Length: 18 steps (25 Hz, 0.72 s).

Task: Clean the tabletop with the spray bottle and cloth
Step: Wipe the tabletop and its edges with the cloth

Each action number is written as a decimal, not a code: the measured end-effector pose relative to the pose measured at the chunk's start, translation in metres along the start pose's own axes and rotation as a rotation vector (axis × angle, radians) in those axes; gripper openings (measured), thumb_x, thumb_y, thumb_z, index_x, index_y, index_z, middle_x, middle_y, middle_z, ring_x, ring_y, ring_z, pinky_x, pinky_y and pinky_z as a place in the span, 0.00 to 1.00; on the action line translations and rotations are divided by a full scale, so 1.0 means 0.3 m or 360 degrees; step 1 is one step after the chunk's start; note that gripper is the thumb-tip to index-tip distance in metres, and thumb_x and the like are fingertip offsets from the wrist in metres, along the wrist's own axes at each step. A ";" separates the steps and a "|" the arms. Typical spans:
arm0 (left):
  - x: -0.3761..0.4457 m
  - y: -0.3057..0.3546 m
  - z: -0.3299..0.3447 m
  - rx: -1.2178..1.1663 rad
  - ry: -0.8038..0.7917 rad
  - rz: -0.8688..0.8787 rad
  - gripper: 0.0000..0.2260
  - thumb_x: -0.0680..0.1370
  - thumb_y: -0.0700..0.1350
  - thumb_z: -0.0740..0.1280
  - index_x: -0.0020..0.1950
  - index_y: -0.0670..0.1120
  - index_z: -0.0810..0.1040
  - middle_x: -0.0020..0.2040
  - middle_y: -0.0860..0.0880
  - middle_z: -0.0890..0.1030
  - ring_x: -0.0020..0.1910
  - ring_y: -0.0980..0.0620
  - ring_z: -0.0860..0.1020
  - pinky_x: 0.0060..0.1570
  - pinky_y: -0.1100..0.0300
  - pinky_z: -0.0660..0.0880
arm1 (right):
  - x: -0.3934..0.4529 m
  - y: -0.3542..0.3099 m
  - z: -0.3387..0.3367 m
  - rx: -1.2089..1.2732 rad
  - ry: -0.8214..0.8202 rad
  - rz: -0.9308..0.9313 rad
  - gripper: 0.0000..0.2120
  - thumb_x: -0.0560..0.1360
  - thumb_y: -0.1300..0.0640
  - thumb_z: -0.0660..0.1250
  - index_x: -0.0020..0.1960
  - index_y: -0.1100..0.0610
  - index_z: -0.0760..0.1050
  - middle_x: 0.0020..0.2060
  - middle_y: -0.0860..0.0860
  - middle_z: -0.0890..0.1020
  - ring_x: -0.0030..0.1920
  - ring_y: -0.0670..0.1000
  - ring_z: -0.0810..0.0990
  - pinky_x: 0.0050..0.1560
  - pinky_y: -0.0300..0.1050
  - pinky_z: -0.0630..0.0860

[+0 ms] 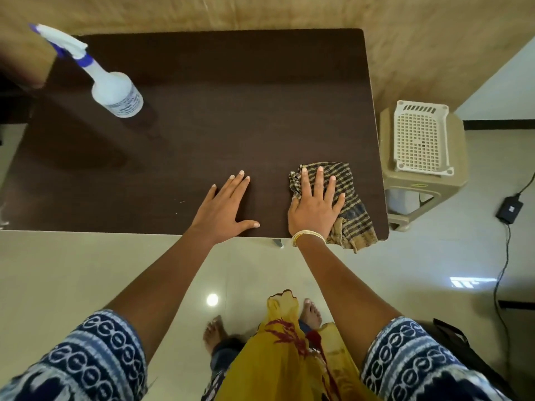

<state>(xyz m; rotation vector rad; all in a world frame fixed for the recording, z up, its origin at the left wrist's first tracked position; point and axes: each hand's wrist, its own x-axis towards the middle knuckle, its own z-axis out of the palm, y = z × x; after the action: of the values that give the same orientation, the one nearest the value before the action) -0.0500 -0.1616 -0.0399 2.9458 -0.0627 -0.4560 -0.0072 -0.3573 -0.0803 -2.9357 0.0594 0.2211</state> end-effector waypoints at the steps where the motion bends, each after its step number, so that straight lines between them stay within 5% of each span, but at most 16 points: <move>1: -0.022 -0.044 0.002 -0.0016 0.0015 -0.0002 0.46 0.74 0.67 0.64 0.81 0.48 0.45 0.81 0.51 0.44 0.80 0.51 0.46 0.77 0.44 0.51 | -0.009 -0.032 0.008 0.0008 0.0013 0.0014 0.28 0.82 0.43 0.52 0.80 0.44 0.48 0.80 0.50 0.49 0.79 0.59 0.46 0.75 0.65 0.45; 18: -0.455 -1.066 0.015 0.0014 0.0044 -0.0229 0.46 0.74 0.70 0.60 0.81 0.48 0.44 0.81 0.50 0.43 0.80 0.50 0.44 0.76 0.46 0.47 | -0.268 -0.989 0.244 0.0002 0.0047 -0.0009 0.28 0.82 0.43 0.51 0.80 0.45 0.49 0.80 0.51 0.49 0.79 0.59 0.46 0.75 0.64 0.44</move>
<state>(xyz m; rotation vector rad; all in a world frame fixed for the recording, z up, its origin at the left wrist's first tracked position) -0.1759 0.1621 -0.0560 2.9766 0.1518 -0.4350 -0.0809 -0.0500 -0.0821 -2.9379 0.0557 0.1767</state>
